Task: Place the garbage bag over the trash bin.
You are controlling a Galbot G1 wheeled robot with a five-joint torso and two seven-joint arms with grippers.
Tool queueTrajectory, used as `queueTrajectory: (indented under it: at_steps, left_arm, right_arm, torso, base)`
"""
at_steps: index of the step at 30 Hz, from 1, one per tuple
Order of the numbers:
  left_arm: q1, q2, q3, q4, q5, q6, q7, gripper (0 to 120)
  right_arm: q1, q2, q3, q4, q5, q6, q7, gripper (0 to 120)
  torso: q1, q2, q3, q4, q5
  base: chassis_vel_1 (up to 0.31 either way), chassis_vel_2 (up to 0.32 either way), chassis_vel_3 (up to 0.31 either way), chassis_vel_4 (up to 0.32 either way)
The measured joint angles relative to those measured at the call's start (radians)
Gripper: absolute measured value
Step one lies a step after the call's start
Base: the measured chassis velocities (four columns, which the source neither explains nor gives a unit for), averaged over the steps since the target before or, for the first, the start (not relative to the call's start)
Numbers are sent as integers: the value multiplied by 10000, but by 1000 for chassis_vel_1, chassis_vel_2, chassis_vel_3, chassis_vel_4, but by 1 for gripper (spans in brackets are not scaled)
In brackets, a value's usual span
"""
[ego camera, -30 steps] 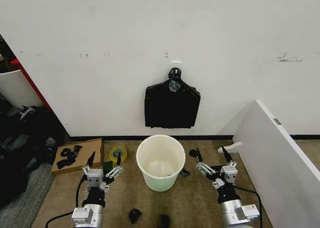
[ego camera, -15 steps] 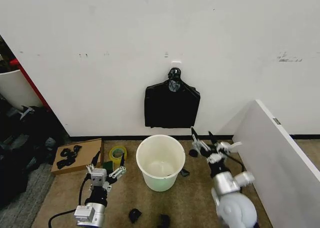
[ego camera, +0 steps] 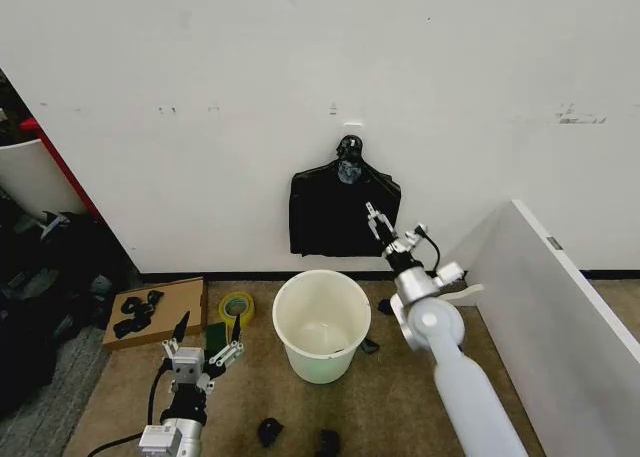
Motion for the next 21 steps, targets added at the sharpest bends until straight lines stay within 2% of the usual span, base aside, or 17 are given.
queueTrajectory:
  at_steps: [12,19,21]
  left_arm:
    - [138,16,13,-111,41,-26,-8,100]
    - [192,159,-23,-223,87,-29,22,100]
    - [206,155,-25,-246,88,-23,19,100]
  right_arm:
    - [1293,312,-358,-1382,-258,15,-279,99]
    - [1616,321,-402,-1661,-377,22,-409,99]
    - [1698,352,-403,-1783,-426,22,-442,95]
  torso:
    - [0,0,-1,1,0]
    - [-2,0,-1,0,0]
    - [-2,0,-1,0,0]
  base:
    - [0,0,0,0]
    - [0,0,0,0]
    - [0,0,0,0]
